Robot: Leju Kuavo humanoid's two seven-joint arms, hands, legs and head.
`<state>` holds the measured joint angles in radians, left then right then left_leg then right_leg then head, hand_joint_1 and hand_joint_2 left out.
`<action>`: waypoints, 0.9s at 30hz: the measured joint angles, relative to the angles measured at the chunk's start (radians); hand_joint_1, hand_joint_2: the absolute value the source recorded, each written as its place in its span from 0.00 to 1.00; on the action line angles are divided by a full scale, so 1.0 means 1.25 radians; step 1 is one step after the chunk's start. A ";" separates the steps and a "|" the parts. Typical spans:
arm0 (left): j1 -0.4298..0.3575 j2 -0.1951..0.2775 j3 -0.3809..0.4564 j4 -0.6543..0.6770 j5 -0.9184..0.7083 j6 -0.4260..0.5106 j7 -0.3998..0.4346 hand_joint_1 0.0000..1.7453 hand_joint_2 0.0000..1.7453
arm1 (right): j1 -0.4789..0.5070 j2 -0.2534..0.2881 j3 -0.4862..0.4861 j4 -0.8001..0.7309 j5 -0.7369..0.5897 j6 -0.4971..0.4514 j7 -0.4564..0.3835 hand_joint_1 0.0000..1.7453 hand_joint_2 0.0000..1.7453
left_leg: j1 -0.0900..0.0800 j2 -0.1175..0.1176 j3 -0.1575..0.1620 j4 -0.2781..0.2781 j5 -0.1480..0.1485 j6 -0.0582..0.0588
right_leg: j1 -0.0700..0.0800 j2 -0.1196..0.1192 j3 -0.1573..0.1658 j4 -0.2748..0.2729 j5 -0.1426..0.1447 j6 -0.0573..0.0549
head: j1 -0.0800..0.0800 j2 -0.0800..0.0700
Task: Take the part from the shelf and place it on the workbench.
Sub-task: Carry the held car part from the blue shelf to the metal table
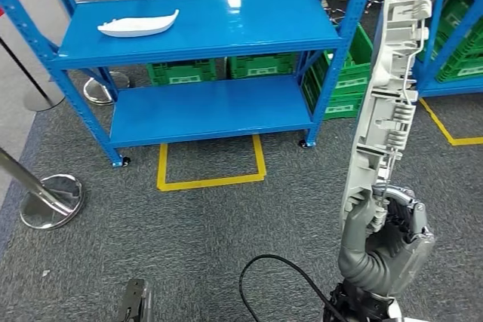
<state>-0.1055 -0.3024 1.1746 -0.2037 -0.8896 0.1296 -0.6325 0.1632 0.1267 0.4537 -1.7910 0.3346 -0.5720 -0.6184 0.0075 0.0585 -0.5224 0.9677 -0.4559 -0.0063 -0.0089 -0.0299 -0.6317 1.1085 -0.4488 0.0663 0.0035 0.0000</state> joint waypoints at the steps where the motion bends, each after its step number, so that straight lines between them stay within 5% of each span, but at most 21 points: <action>1: 0.000 0.000 0.000 0.000 0.000 0.000 0.001 0.00 1.00 | 0.000 0.001 0.000 0.000 0.001 0.000 0.000 1.00 1.00 | -0.002 0.005 0.001 0.001 -0.001 -0.004 | 0.001 -0.010 0.025 -0.044 0.012 -0.005 | 0.000 0.000; 3: 0.000 0.000 0.000 0.000 0.003 0.002 0.003 0.00 1.00 | -0.001 0.002 0.000 -0.001 0.004 -0.002 -0.001 1.00 1.00 | -0.006 0.014 0.001 0.002 -0.001 -0.012 | 0.006 -0.014 0.038 -0.074 0.015 -0.018 | 0.000 0.000; 5: -0.001 0.000 0.000 0.000 0.013 0.009 0.005 0.00 1.00 | 0.000 0.004 -0.001 -0.002 0.010 -0.007 -0.001 1.00 1.00 | -0.005 0.023 0.000 0.002 -0.001 -0.021 | 0.006 0.001 0.032 -0.073 0.019 -0.030 | 0.000 0.000; 7: -0.004 0.000 0.006 0.000 0.033 0.024 0.003 0.00 1.00 | 0.000 0.005 -0.001 -0.003 0.017 -0.014 -0.001 1.00 1.00 | -0.002 0.006 -0.011 0.026 -0.023 -0.030 | 0.003 0.016 0.029 -0.077 0.024 -0.040 | -0.001 0.000; 10: -0.007 0.000 0.018 0.000 0.050 0.038 0.000 0.00 1.00 | 0.000 0.005 -0.001 -0.005 0.022 -0.024 -0.001 1.00 1.00 | -0.001 -0.034 -0.080 0.173 -0.102 -0.034 | 0.001 0.040 0.023 -0.079 0.029 -0.048 | -0.003 0.000; 12: -0.006 0.000 0.022 0.000 0.051 0.039 -0.001 0.00 1.00 | 0.000 0.005 -0.001 -0.006 0.024 -0.028 -0.001 1.00 1.00 | -0.001 -0.042 -0.112 0.236 -0.112 -0.032 | 0.001 0.061 0.019 -0.078 0.032 -0.049 | -0.003 0.000; 14: -0.007 -0.002 0.025 0.000 0.052 0.040 0.000 0.00 1.00 | 0.000 0.005 -0.001 -0.007 0.027 -0.029 0.000 1.00 1.00 | -0.001 -0.052 -0.088 0.179 -0.063 -0.028 | 0.001 0.084 0.018 -0.078 0.036 -0.046 | -0.003 0.000; 16: -0.008 -0.005 0.027 0.000 0.053 0.041 0.005 0.00 1.00 | 0.000 0.005 -0.001 -0.008 0.032 -0.030 0.003 1.00 1.00 | 0.003 -0.091 -0.038 0.072 -0.012 -0.023 | 0.001 0.105 0.015 -0.076 0.039 -0.040 | -0.003 0.000; 18: -0.009 -0.009 0.028 0.000 0.051 0.043 0.017 0.00 1.00 | -0.001 0.005 -0.001 -0.010 0.040 -0.030 0.007 1.00 1.00 | 0.006 -0.120 -0.015 0.018 -0.001 -0.020 | 0.000 0.122 0.005 -0.073 0.043 -0.032 | -0.002 0.000; 20: -0.010 -0.013 0.028 0.000 0.044 0.044 0.029 0.00 1.00 | -0.001 0.005 -0.001 -0.012 0.050 -0.032 0.011 1.00 1.00 | 0.005 -0.106 -0.016 0.013 -0.003 -0.013 | -0.003 0.140 -0.005 -0.075 0.050 -0.021 | -0.003 0.000; 21: -0.010 -0.014 0.029 0.000 0.040 0.042 0.032 0.00 1.00 | 0.000 0.005 -0.001 -0.014 0.054 -0.033 0.013 1.00 1.00 | 0.005 -0.096 -0.016 0.012 -0.001 -0.008 | -0.002 0.135 -0.010 -0.072 0.049 -0.016 | -0.002 0.000; 23: -0.011 -0.015 0.029 0.000 0.034 0.036 0.034 0.00 1.00 | 0.001 0.005 -0.001 -0.016 0.061 -0.037 0.014 1.00 1.00 | 0.007 -0.073 -0.016 0.009 0.002 0.001 | 0.001 0.092 -0.035 -0.025 0.020 -0.009 | 0.005 0.000; 25: -0.010 -0.013 0.029 0.000 0.032 0.028 0.034 0.00 1.00 | 0.001 0.005 -0.001 -0.017 0.068 -0.042 0.015 1.00 1.00 | 0.003 -0.050 -0.016 0.009 0.002 0.005 | 0.002 0.042 -0.083 0.084 -0.036 -0.004 | 0.012 0.000; 27: -0.009 -0.011 0.029 0.000 0.037 0.022 0.033 0.00 1.00 | 0.001 0.005 0.000 -0.017 0.072 -0.048 0.017 1.00 1.00 | 0.002 -0.025 -0.015 0.010 0.001 0.006 | 0.000 0.028 -0.114 0.159 -0.060 -0.001 | 0.012 0.000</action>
<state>-0.1163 -0.3167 1.2106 -0.2037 -0.8438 0.1571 -0.5907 0.1649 0.1330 0.4532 -1.8128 0.4248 -0.6319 -0.5977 0.0095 0.0271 -0.5416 0.9799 -0.4548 0.0012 -0.0092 0.0056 -0.7740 1.3069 -0.5244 0.0650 0.0184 -0.0001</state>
